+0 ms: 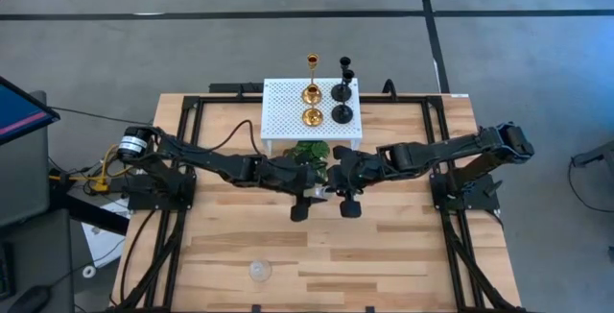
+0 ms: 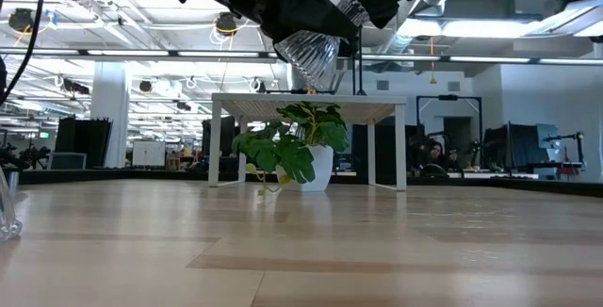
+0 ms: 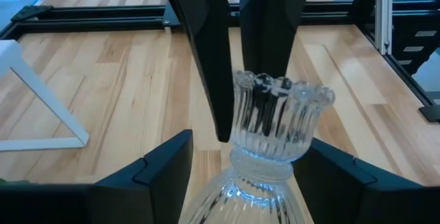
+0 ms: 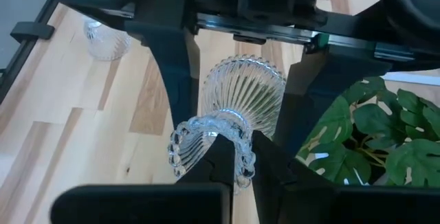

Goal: Pick & Place candle stick holders
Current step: Put the right transparent candle holder on the shelf

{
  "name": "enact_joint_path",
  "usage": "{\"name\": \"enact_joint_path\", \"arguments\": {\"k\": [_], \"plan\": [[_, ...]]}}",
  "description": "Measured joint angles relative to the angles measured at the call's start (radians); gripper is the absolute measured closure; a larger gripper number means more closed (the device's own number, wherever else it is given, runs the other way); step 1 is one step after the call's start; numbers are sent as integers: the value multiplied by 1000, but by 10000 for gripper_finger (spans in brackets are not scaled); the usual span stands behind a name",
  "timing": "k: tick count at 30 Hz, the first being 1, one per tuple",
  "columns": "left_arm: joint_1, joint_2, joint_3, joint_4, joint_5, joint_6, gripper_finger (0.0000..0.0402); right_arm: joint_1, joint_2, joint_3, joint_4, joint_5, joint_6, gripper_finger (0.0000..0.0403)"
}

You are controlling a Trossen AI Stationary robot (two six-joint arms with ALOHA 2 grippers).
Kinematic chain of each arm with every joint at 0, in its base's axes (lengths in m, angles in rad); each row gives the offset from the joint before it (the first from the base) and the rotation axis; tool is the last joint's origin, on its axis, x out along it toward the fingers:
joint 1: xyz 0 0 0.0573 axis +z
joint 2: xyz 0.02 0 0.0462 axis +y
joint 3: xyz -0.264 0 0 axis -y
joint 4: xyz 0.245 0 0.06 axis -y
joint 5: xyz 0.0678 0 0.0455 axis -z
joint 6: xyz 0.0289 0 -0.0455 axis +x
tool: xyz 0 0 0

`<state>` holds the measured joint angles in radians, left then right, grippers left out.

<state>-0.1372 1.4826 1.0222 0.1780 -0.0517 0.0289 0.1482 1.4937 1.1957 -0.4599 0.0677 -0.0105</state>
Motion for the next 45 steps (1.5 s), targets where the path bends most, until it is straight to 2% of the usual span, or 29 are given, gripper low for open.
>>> {"name": "enact_joint_path", "arguments": {"k": [9, 16, 21, 26, 31, 40, 45], "plan": [[0, -2, 0, 4, 8, 13, 222, 0, 0, 0, -1, -5, 3, 389], [0, -2, 0, 5, 6, 0, 220, -1, 0, 0, -2, -3, 3, 383], [1, -3, 0, 6, 1, -10, 239, -1, 0, 0, -1, 7, 2, 371], [1, -3, 0, 6, 1, -9, 241, -1, 0, 0, -1, 6, 0, 372], [2, -3, 0, 9, -1, -18, 243, -1, -8, 0, -7, 12, 0, 344], [2, -2, -4, -26, -3, -19, 274, 2, -11, 90, -161, 11, 0, 273], [1, -2, -4, -27, -1, -15, 266, 2, -11, 198, -361, 8, 10, 239]]}}
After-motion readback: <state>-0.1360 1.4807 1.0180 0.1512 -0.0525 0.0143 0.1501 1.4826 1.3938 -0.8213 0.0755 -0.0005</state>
